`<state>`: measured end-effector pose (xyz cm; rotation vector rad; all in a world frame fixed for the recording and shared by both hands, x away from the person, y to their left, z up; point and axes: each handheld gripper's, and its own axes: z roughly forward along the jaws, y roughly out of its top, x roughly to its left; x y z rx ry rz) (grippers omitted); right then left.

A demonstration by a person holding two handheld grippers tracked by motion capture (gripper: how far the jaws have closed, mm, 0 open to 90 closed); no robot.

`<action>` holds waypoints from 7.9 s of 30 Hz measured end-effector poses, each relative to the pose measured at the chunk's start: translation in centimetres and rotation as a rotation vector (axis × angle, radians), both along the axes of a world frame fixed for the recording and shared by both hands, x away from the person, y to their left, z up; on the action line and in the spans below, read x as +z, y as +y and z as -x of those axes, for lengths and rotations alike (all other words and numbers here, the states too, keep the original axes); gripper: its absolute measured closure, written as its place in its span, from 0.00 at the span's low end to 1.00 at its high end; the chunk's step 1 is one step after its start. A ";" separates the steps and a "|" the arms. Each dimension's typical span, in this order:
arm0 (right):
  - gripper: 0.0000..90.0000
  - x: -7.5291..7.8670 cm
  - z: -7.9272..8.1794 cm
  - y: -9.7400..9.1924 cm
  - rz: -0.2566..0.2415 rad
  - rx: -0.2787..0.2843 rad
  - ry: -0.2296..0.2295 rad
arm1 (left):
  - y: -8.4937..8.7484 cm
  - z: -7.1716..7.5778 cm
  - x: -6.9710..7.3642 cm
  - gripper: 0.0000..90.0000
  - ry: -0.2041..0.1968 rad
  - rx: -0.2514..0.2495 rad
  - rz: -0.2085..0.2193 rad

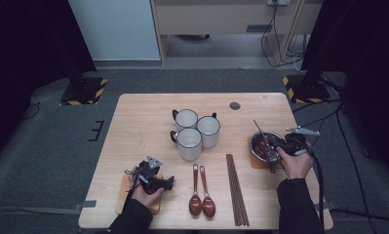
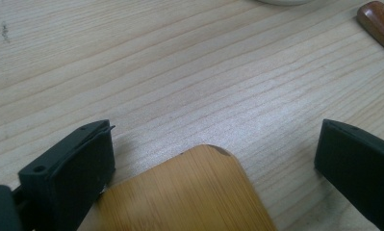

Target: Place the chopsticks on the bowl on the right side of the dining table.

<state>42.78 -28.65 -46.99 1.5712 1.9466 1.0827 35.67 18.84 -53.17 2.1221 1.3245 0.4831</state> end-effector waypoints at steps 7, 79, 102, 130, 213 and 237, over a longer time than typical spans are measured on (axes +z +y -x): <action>0.58 1.2 0.8 0.1 -0.011 -0.011 -0.046 | 0.0 0.0 0.0 0.00 0.000 0.001 0.000; 0.46 4.6 8.6 7.3 -0.026 0.188 -0.164 | 0.0 0.0 0.0 0.00 0.000 0.002 0.001; 0.56 1.1 9.5 8.7 0.029 0.232 -0.080 | 0.0 0.0 0.0 0.00 0.000 0.002 0.001; 0.63 -3.0 9.3 10.1 0.075 0.309 0.055 | 0.0 0.0 0.0 0.00 0.000 0.001 0.001; 0.95 -5.1 8.3 7.9 0.150 0.212 0.131 | 0.0 0.0 0.0 0.00 0.000 0.000 0.000; 0.92 -5.1 11.0 6.9 0.137 0.204 0.129 | 0.0 0.0 0.0 0.00 0.000 0.001 -0.001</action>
